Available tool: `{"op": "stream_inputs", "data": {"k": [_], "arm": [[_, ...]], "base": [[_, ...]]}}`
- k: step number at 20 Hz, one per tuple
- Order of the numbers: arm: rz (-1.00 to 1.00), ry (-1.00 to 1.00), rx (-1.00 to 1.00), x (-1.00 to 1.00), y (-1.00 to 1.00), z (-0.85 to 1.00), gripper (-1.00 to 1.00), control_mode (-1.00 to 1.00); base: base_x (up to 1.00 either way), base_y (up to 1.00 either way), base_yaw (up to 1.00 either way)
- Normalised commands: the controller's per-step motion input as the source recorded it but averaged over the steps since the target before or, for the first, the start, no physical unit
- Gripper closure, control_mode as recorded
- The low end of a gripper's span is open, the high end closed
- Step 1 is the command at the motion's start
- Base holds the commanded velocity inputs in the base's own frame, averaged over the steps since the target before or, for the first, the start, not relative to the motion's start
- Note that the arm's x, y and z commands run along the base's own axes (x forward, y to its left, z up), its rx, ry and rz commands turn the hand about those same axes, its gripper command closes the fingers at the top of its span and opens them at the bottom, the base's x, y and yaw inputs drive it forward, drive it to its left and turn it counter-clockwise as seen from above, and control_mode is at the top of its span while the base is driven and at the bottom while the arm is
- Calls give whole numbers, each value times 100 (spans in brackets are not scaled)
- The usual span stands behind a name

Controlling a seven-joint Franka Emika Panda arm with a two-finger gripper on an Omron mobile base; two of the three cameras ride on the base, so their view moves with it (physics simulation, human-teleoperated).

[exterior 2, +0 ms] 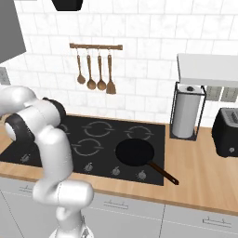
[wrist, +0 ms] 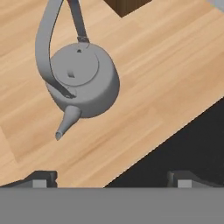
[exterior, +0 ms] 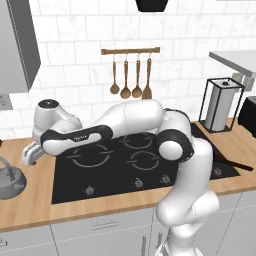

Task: Pick the kettle from the counter and place it on a stove burner. Then turn the burner on.

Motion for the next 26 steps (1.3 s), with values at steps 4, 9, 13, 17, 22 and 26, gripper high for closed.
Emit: {"op": "stream_inputs", "data": {"k": [4,9,13,17,22,26], "arm": [[0,-3,1,0,52,-3,-100,-100],[0,-1,0,0,48,0,-100,-100],[0,0,0,1,39,0,-100,-100],[0,0,0,17,33,-2,-100,-100],[0,0,0,18,17,-13,-100,-100],[0,0,0,0,15,-13,-100,-100]], "base": [[0,0,0],[0,0,0],[0,0,0],[0,0,0],[0,0,0],[0,0,0]]}}
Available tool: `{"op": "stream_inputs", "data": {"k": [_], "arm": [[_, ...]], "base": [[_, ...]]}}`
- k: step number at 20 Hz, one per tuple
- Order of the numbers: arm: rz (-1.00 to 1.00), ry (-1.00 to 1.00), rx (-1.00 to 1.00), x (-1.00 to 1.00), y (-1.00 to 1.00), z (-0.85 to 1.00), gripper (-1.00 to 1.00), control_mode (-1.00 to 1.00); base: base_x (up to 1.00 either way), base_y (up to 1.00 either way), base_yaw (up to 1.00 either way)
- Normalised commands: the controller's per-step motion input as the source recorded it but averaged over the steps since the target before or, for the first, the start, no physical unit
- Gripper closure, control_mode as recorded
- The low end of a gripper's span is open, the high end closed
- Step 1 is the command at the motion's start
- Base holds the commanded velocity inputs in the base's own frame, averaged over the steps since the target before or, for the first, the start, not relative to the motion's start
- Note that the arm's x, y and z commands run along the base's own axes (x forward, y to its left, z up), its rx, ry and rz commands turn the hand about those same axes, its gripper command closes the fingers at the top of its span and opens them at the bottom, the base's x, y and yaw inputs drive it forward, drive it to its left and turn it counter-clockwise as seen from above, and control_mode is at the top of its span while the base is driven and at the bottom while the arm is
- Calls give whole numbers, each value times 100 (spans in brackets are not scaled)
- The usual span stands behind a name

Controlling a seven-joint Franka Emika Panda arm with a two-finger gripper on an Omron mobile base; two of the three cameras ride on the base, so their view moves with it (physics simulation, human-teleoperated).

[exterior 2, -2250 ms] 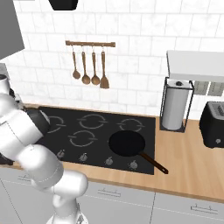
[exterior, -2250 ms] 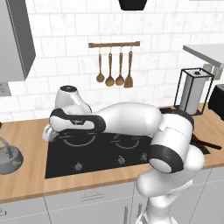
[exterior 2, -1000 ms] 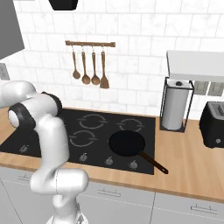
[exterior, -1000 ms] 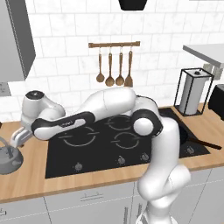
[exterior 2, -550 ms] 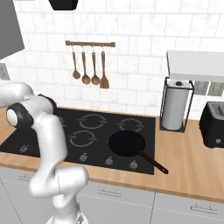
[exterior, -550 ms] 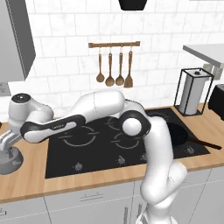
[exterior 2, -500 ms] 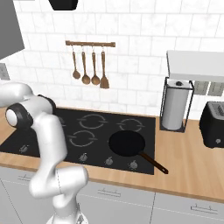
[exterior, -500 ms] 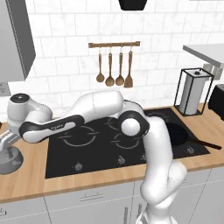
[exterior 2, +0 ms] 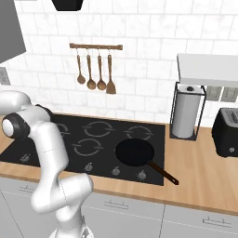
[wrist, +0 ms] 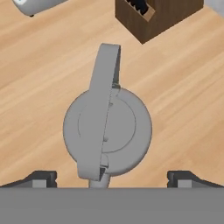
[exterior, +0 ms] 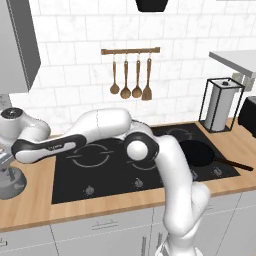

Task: Pick the kettle from the counter and place it on a stove burner. Then turn the burner on.

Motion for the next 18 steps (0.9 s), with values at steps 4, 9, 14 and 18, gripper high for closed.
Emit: {"op": "stream_inputs", "data": {"k": [4,9,14,18], "arm": [[0,0,0,0,6,-26,-100,-100],[0,0,0,1,6,-31,-100,-100],[0,0,0,5,3,-24,-100,-100],[0,0,0,3,7,-6,-100,-100]], "base": [[0,0,0],[0,0,0],[0,0,0],[0,0,0]]}}
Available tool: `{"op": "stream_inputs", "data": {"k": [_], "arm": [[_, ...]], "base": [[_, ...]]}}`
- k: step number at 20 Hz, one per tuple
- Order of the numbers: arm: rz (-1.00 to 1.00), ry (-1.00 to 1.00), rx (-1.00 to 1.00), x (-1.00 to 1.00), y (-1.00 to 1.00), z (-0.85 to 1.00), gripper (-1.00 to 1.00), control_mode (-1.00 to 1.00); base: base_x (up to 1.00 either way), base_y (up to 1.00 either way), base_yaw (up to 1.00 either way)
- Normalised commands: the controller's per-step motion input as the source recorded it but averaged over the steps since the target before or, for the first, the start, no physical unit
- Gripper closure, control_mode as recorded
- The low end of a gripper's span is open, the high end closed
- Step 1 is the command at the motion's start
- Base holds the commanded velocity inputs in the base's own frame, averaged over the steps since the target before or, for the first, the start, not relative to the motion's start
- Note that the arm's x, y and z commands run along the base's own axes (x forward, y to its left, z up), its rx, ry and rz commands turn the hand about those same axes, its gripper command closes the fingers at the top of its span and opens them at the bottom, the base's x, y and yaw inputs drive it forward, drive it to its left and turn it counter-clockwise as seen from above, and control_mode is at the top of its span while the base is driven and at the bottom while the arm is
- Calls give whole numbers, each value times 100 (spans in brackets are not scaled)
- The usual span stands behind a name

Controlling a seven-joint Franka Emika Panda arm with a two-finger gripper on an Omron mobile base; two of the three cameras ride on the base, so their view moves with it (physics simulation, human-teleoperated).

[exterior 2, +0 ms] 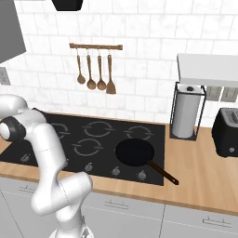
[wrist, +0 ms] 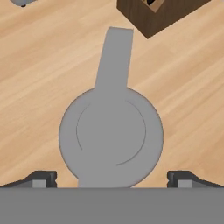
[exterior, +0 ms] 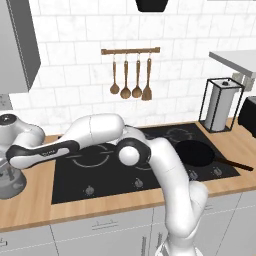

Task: Pick the kettle from the counter and place it on a stove burner. Then turn the burner on.

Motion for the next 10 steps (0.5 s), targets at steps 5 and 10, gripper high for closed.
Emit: {"op": "stream_inputs", "data": {"k": [5,10], "arm": [[0,0,0,0,0,0,-100,-100],[0,0,0,0,0,0,100,-100]], "base": [[0,0,0],[0,0,0]]}}
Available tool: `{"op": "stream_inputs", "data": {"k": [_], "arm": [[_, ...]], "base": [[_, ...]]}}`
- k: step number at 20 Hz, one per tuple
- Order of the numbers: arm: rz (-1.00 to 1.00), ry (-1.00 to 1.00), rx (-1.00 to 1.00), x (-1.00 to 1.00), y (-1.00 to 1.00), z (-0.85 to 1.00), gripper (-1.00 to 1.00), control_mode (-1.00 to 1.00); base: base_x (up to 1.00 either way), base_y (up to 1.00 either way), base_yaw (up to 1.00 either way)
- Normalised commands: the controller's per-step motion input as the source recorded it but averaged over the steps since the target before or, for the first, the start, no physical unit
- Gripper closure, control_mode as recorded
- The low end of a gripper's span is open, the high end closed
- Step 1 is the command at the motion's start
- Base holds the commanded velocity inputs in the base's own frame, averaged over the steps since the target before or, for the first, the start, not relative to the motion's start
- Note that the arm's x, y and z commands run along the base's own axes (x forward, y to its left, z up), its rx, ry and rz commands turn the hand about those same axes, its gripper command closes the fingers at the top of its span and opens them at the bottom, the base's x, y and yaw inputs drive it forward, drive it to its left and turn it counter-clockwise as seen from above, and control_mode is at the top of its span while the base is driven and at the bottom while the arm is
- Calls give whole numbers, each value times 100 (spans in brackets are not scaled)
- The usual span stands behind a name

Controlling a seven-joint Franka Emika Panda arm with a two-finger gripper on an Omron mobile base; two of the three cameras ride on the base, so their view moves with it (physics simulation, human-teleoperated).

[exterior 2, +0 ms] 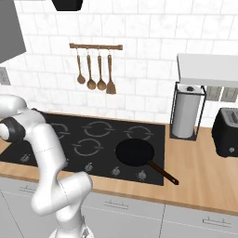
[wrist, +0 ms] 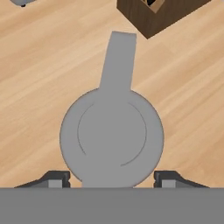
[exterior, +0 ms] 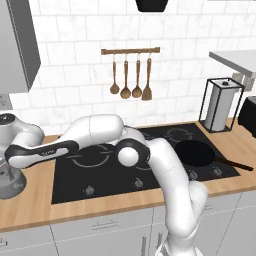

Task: Pick the kettle from the counter and place it on a stove burner. Then turn the burner on.

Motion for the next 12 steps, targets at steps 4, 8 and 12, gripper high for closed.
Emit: {"op": "stream_inputs", "data": {"k": [4,8,12], "arm": [[0,-1,0,0,0,0,100,-100],[0,-12,0,-6,0,2,100,-100],[0,-32,0,-40,-12,21,100,-100]], "base": [[0,0,0],[0,0,0],[0,0,0]]}}
